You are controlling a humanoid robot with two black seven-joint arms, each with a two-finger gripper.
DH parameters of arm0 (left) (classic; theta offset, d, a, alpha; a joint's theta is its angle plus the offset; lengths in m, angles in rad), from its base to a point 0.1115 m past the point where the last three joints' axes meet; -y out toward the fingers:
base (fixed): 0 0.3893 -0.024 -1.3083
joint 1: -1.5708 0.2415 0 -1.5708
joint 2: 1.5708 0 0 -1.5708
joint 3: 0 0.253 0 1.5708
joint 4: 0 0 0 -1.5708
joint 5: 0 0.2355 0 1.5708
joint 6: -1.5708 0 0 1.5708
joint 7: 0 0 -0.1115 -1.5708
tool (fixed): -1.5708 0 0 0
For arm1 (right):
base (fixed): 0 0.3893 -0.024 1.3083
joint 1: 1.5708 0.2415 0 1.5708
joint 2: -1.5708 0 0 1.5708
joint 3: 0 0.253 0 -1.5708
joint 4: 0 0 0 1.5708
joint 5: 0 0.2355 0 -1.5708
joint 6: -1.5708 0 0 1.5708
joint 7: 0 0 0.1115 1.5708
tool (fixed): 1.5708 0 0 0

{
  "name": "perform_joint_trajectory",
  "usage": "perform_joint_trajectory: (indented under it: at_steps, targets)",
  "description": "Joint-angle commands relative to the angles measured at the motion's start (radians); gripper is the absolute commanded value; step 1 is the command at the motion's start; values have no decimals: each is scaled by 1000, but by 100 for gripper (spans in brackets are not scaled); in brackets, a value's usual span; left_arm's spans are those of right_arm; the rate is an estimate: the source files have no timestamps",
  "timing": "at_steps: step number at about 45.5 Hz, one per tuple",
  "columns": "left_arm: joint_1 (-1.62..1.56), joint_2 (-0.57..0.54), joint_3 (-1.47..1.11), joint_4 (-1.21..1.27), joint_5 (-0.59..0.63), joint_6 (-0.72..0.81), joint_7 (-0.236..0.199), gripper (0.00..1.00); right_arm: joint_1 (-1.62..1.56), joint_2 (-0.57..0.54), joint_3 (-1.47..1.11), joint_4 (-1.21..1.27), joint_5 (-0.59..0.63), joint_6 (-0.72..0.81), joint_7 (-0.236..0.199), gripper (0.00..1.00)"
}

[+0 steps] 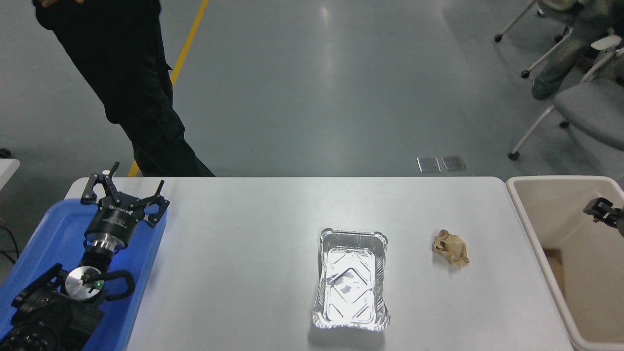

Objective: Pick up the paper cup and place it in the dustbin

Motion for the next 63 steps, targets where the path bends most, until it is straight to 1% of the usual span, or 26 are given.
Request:
perform_joint_trajectory:
  at_steps: [1,5,10,15,27,37,42,63]
  targets:
    - [2,0,-1,0,-1,0,0,99,313,45,-99,141,0,320,0,100]
    - [2,0,-1,0,-1,0,-1,99,373,71,-84,142,2,460,2,100]
    - [3,0,-1,0,-1,0,-1,99,440,175,-79,156,2,586,0,100]
    - [3,0,-1,0,-1,0,-1,99,523,249,-50,173,2,678,2,100]
    - [3,0,-3,0,-1,0,-1,99,629,396,36,213,2,678,2,100]
    - [2,0,-1,0,-1,0,-1,99,689,472,63,207,2,678,2,100]
    - [2,0,-1,0,0,0,-1,99,692,475,99,202,2,678,2,100]
    - [2,0,-1,0,0,0,0,99,690,461,83,202,2,678,2,100]
